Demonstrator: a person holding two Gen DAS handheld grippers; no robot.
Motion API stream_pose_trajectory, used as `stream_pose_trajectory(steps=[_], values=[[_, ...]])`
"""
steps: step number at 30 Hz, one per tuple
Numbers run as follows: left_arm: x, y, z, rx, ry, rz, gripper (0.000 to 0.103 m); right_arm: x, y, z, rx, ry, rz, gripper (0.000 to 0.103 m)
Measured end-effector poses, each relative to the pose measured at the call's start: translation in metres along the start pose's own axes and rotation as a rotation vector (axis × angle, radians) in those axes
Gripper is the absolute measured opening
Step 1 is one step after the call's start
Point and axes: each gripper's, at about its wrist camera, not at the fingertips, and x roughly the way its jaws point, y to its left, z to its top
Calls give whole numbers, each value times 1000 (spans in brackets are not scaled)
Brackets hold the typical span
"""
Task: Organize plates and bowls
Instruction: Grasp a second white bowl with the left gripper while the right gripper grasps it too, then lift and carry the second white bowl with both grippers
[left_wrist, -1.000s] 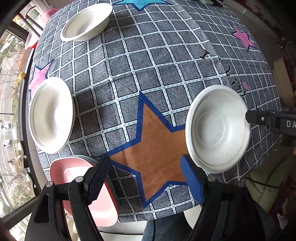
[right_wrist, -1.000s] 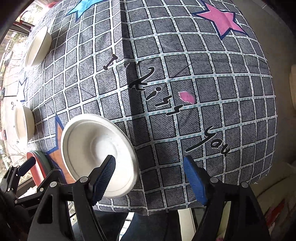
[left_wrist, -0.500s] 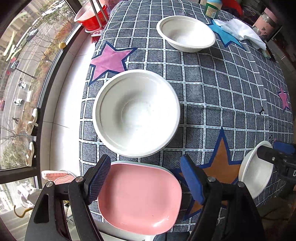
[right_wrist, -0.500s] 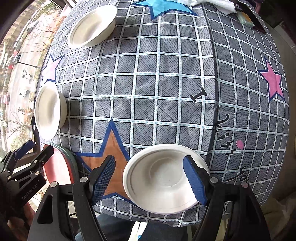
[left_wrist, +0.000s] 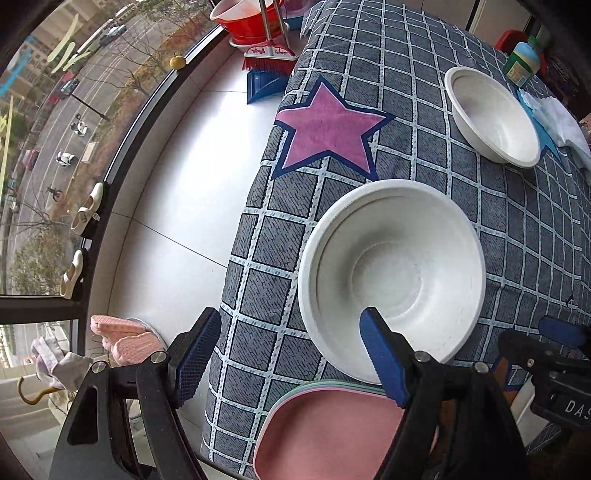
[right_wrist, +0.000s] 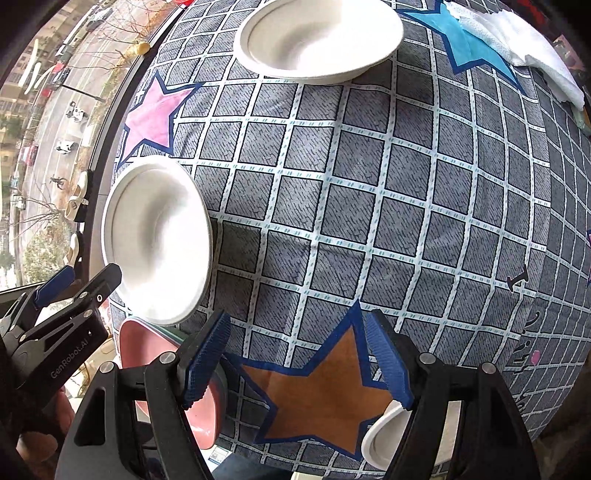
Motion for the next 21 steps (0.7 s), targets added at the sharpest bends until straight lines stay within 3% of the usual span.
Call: stream_pose_trajectory(steps=[16,18,19,20,21], values=[[49,-6,33,-6,74,-21,80,83,70,39,14,28,40,76],[55,-7,34,-5,91,-47,72,85,72,40,11,25,34,76],[57,-8,34,-1,100,-61,63,87,73,41,10,26,41,69],[59,-11,33,8,107,-69,61,89,75,42,8,29,49,55],[58,-15,33,22,102,-62,58,92,76,43,7,38,53,51]])
